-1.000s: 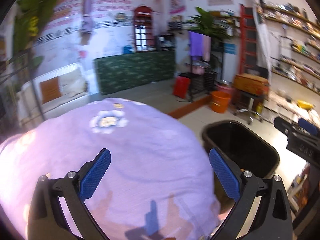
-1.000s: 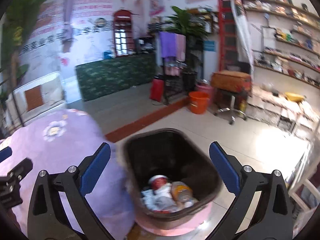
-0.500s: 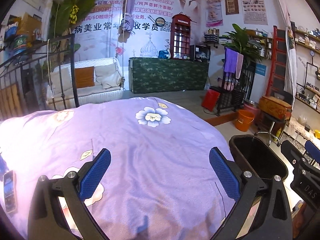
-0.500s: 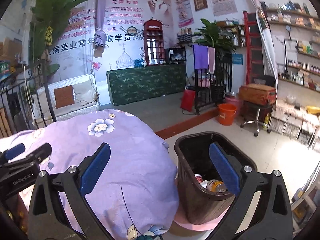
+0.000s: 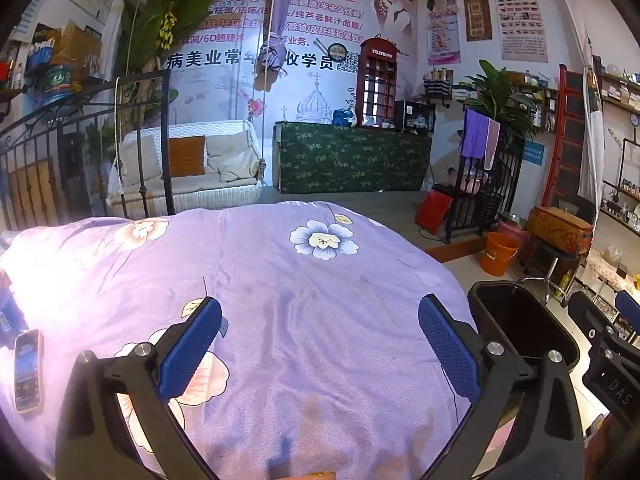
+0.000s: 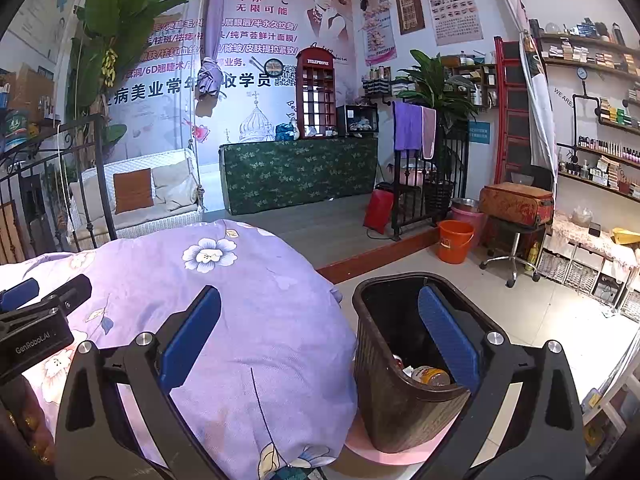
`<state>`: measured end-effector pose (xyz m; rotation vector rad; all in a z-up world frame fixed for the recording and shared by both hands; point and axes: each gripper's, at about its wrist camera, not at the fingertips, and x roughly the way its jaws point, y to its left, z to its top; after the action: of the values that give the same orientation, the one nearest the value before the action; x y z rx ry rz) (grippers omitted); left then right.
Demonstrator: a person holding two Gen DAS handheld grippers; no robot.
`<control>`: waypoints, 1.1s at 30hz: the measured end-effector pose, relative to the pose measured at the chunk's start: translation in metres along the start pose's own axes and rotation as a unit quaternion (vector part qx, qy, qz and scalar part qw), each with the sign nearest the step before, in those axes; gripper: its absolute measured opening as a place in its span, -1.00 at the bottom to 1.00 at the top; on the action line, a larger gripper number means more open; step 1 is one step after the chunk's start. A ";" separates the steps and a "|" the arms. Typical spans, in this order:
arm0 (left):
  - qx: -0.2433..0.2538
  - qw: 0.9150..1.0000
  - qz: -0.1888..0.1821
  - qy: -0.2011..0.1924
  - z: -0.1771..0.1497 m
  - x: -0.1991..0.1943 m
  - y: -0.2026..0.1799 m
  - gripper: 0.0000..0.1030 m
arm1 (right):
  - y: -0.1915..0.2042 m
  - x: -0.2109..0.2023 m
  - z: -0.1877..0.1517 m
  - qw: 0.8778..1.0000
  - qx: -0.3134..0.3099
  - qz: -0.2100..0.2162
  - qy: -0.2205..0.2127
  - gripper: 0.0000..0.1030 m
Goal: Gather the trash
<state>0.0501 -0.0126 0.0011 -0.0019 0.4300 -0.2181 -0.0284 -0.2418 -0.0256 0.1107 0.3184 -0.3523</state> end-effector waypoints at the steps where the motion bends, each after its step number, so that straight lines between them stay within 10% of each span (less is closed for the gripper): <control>1: 0.000 1.000 0.000 -0.001 0.000 0.000 0.000 0.88 | 0.000 0.000 0.000 1.000 0.000 0.000 0.002 0.89; 33: 0.001 1.000 0.001 -0.003 0.001 -0.003 0.003 0.88 | -0.008 0.008 0.003 1.000 0.002 -0.002 0.020 0.89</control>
<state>0.0487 -0.0094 0.0034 -0.0006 0.4248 -0.2168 -0.0231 -0.2527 -0.0260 0.1217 0.3580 -0.3544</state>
